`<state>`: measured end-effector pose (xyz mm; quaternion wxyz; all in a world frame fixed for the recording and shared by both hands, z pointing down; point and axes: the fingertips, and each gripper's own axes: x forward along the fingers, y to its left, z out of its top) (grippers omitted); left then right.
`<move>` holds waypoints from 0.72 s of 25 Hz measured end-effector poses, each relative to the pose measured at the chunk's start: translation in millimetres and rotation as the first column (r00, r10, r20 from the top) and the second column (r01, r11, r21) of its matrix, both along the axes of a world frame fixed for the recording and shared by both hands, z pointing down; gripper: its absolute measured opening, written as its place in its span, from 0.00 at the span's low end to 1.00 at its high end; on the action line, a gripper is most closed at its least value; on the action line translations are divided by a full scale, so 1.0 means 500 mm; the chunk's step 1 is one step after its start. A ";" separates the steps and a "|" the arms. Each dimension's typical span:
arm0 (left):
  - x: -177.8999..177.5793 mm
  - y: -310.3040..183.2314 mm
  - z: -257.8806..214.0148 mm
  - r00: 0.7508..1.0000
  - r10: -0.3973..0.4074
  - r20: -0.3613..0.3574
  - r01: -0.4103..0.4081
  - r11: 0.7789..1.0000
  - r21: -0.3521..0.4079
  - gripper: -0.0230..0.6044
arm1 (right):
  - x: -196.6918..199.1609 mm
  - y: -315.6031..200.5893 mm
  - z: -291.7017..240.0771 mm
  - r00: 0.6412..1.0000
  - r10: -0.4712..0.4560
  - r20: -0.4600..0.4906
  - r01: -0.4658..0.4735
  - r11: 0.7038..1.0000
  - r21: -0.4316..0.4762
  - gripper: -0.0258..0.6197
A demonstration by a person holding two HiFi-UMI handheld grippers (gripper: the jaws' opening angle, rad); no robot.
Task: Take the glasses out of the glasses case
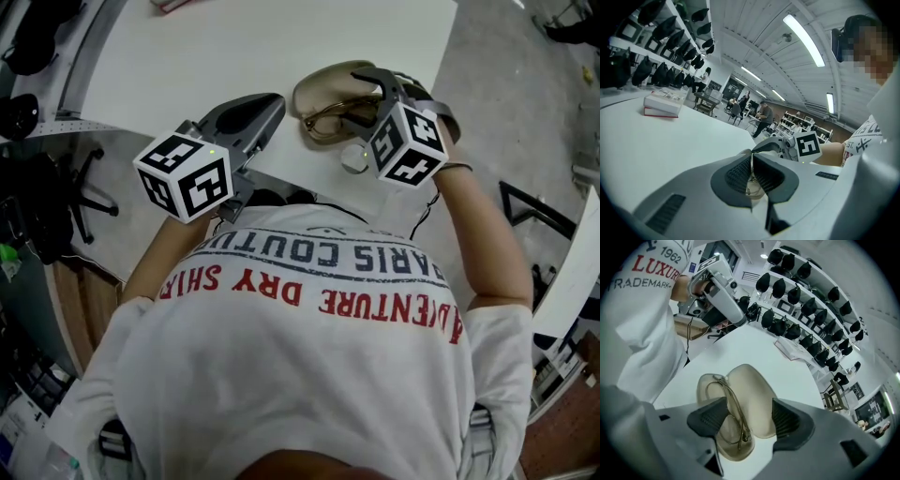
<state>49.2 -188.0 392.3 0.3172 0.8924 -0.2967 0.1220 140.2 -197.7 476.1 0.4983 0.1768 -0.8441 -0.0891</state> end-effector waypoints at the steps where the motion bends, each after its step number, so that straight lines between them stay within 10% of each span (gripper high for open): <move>1: 0.003 0.002 0.004 1.000 -0.003 -0.003 0.003 1.000 -0.005 0.09 | 0.000 0.001 0.006 1.000 -0.012 -0.014 0.012 1.000 0.003 0.52; 18: -0.001 0.024 0.041 0.999 -0.033 -0.036 0.032 0.999 -0.021 0.09 | -0.008 0.030 0.070 0.954 -0.201 -0.224 0.207 0.978 0.001 0.27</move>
